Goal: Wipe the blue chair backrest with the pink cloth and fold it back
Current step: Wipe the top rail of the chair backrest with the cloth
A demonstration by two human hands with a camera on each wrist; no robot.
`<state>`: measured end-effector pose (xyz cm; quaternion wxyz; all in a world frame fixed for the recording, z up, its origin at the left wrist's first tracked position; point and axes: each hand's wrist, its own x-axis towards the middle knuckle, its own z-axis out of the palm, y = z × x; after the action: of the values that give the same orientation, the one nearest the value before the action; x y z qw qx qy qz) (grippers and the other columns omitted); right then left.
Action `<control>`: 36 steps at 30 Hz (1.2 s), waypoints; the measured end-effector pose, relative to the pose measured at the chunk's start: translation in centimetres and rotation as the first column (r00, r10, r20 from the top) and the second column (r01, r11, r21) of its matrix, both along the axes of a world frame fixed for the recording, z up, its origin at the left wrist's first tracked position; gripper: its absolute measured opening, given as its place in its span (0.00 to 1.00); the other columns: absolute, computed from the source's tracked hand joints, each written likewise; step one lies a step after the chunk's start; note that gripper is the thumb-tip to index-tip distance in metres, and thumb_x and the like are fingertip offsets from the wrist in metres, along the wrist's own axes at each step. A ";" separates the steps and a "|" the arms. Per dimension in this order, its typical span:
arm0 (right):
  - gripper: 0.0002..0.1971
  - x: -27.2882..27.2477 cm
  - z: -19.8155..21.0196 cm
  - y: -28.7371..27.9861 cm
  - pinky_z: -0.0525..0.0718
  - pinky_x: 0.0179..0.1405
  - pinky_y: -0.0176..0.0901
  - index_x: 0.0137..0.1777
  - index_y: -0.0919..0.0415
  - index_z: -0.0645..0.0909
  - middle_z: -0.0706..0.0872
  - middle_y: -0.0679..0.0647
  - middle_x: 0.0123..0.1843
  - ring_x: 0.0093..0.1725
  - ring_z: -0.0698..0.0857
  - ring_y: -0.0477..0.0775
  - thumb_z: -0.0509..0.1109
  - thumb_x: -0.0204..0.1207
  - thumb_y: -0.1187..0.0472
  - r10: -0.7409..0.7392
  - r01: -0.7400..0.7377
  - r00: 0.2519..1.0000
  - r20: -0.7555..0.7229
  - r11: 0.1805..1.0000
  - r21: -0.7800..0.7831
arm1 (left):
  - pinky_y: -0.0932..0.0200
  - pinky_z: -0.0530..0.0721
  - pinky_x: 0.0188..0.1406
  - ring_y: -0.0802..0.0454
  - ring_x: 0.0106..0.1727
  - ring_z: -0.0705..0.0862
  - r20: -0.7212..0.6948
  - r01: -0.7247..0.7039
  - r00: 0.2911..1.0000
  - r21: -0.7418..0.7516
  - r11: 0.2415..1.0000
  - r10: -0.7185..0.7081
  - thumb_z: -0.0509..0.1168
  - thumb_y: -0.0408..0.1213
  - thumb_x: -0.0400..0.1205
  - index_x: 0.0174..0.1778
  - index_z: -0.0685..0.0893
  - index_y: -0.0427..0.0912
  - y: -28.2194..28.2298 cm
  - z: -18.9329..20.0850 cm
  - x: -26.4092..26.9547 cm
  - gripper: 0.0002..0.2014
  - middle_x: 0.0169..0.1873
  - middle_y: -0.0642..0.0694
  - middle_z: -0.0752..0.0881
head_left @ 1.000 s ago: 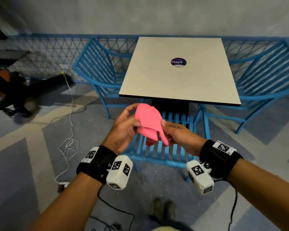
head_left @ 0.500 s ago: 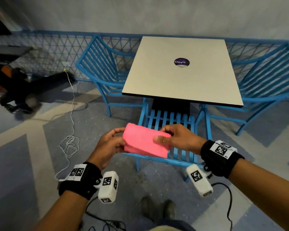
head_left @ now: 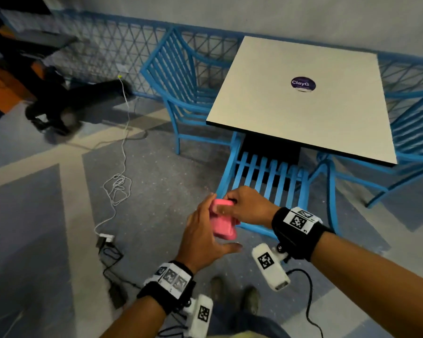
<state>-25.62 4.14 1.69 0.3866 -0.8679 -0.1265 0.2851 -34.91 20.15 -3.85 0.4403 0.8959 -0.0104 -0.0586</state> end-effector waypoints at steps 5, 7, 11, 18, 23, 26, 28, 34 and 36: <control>0.18 -0.3 -1.2 0.4 0.92 0.36 0.46 0.42 0.64 0.89 0.93 0.58 0.34 0.33 0.92 0.54 0.78 0.75 0.46 -0.046 0.052 0.990 -0.132 0.998 0.041 | 0.49 0.90 0.50 0.47 0.57 0.90 0.052 -0.170 0.983 -0.084 0.982 0.175 0.83 0.41 0.69 0.71 0.69 0.58 0.0 -1.9 0.1 0.39 0.61 0.48 0.89; 0.18 -0.1 -1.6 0.1 0.92 0.36 0.47 0.44 0.66 0.90 0.93 0.61 0.36 0.37 0.93 0.59 0.78 0.75 0.47 -0.087 0.102 0.977 -0.196 0.992 0.071 | 0.52 0.90 0.45 0.49 0.51 0.91 0.034 -0.161 0.986 -0.093 0.983 0.165 0.82 0.36 0.69 0.64 0.74 0.58 0.6 -2.4 0.3 0.32 0.53 0.50 0.92; 0.24 0.3 -2.0 -0.6 0.91 0.34 0.46 0.41 0.68 0.90 0.93 0.61 0.36 0.35 0.92 0.59 0.74 0.76 0.42 -0.129 0.134 0.968 -0.214 0.991 0.011 | 0.51 0.90 0.50 0.55 0.50 0.91 0.089 -0.175 0.980 -0.074 0.982 0.181 0.76 0.35 0.70 0.58 0.87 0.53 2.1 -3.3 1.2 0.20 0.50 0.54 0.92; 0.19 0.5 -3.8 -3.1 0.83 0.39 0.41 0.38 0.59 0.90 0.90 0.48 0.31 0.31 0.86 0.43 0.68 0.82 0.47 -0.093 0.087 0.995 -0.029 0.985 -0.151 | 0.57 0.82 0.49 0.44 0.48 0.87 0.134 -0.284 0.956 0.188 0.940 0.262 0.71 0.36 0.82 0.59 0.90 0.48 3.5 -4.6 4.5 0.11 0.54 0.44 0.81; 0.21 0.4 -5.0 -4.6 0.81 0.36 0.44 0.33 0.57 0.87 0.88 0.52 0.31 0.31 0.84 0.46 0.69 0.80 0.43 -0.072 0.078 0.997 0.032 0.969 -0.233 | 0.41 0.87 0.49 0.37 0.60 0.80 0.061 -0.173 0.985 0.439 0.882 0.163 0.69 0.31 0.81 0.68 0.86 0.42 2.5 -6.7 6.8 0.19 0.61 0.38 0.79; 0.23 0.1 -5.5 -5.4 0.82 0.36 0.46 0.38 0.59 0.90 0.91 0.54 0.35 0.34 0.87 0.50 0.64 0.82 0.43 -0.048 0.053 0.999 0.024 0.963 -0.263 | 0.38 0.84 0.49 0.32 0.55 0.81 0.028 -0.090 0.996 0.509 0.856 0.088 0.69 0.26 0.74 0.57 0.90 0.36 1.1 -7.6 6.7 0.16 0.53 0.35 0.84; 0.19 0.0 -5.4 -5.9 0.84 0.42 0.47 0.46 0.61 0.90 0.92 0.57 0.44 0.44 0.89 0.55 0.62 0.84 0.50 -0.035 0.038 0.999 0.013 0.962 -0.269 | 0.38 0.82 0.51 0.32 0.53 0.80 0.024 -0.103 0.994 0.539 0.836 0.107 0.70 0.27 0.72 0.53 0.90 0.35 0.4 -8.1 6.4 0.14 0.51 0.35 0.85; 0.19 -0.5 -5.2 -6.8 0.77 0.63 0.42 0.72 0.52 0.81 0.84 0.52 0.72 0.69 0.82 0.56 0.62 0.83 0.52 -0.007 0.011 1.000 0.014 0.943 -0.333 | 0.45 0.82 0.51 0.38 0.59 0.76 -0.009 -0.096 0.993 0.539 0.837 0.120 0.67 0.28 0.80 0.62 0.87 0.35 -1.5 -7.6 6.0 0.15 0.59 0.37 0.82; 0.20 -0.8 -5.3 -7.2 0.77 0.65 0.43 0.72 0.52 0.81 0.84 0.52 0.72 0.70 0.82 0.56 0.63 0.83 0.51 -0.006 0.010 1.000 0.012 0.939 -0.343 | 0.45 0.82 0.50 0.38 0.60 0.75 -0.029 -0.101 0.990 0.553 0.827 0.140 0.67 0.28 0.80 0.63 0.86 0.35 -1.8 -7.4 5.9 0.15 0.60 0.37 0.82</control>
<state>-26.45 -3.04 -3.62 0.2299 -0.9240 -0.0734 0.2965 -29.00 18.33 -11.28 0.1673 0.9808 0.0786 -0.0618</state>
